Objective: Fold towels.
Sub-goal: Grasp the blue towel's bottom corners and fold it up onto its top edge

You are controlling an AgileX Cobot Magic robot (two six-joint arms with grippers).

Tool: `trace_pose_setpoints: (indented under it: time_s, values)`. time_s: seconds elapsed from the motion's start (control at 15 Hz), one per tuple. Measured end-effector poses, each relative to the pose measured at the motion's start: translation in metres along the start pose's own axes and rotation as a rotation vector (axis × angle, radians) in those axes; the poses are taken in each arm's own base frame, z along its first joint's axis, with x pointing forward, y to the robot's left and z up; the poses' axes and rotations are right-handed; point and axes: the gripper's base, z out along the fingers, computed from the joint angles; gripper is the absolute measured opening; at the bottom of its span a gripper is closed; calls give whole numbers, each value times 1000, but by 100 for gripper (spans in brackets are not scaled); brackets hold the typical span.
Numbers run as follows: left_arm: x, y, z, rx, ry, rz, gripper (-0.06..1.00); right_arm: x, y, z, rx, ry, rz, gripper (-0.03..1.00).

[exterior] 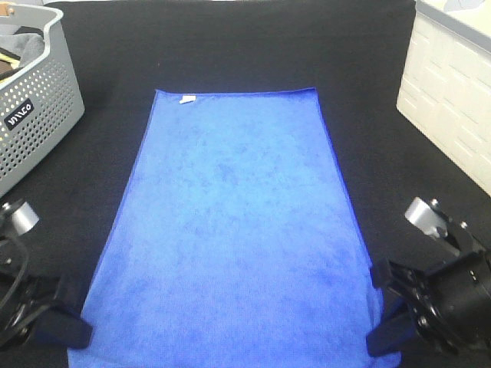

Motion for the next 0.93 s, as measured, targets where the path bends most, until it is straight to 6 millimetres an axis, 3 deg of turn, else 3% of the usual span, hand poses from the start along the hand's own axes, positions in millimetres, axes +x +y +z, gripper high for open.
trace_pose_setpoints:
  time_s: [0.33,0.6,0.8,0.93]
  values:
    - [-2,-4,-4,13,-14,22,0,-2,0,-2,18,5,-45,0]
    - [-56,-27,-18,31,-157,61,0,-65,34,-33,34,-156,-141,0]
    - [-106,-39,-13,25,-174,83,0,-119,64,-53,16,-213,-197,0]
    - [-145,-48,-9,18,-193,109,0,-157,78,-54,-4,-231,-221,0]
